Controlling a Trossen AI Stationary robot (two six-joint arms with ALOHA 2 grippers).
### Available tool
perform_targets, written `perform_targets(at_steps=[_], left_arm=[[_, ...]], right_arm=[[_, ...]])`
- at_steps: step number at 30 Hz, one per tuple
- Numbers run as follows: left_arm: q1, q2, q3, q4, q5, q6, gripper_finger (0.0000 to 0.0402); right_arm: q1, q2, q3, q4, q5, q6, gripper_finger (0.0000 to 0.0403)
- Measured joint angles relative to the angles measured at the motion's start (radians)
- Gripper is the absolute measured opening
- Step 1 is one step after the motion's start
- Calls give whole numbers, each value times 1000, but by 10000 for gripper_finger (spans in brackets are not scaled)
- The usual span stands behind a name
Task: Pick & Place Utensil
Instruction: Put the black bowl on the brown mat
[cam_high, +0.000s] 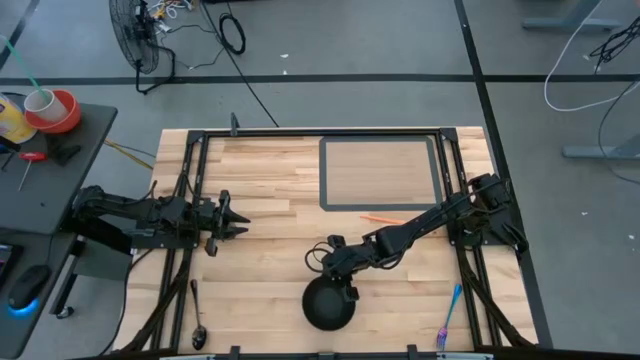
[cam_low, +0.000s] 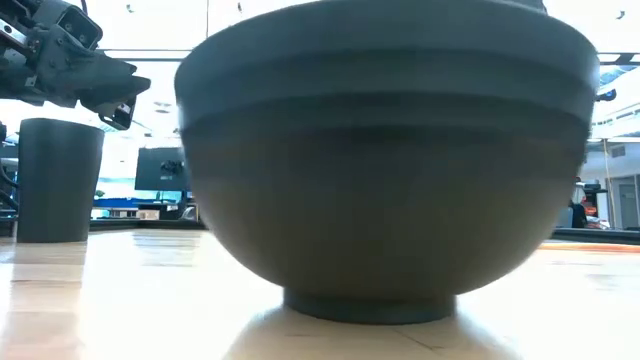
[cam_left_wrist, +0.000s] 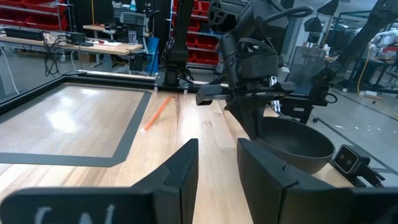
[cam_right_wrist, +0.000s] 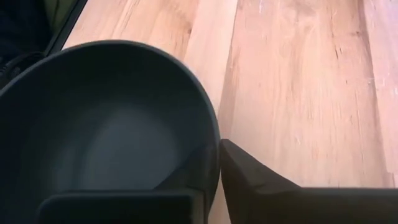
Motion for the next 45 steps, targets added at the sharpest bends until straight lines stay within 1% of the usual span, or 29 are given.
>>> perform_targets(at_steps=[9,20,29,39,41,45], left_arm=[[0,0,0,0,0,0,115],[0,0,0,0,0,0,115],[0,0,0,0,0,0,115],[0,0,0,0,0,0,115],[0,0,0,0,0,0,115],[0,0,0,-1,0,0,115]], right_arm=[[0,0,0,0,9,-1,13],[-2,-1,0,11,8,3,11],[-28,-17,0,12,-7,22,10],[-86,-74,0,26,-9,207,10],[-106,-85,0,18,-3,276,10],[-158,-123,0,-47,55,454,10]])
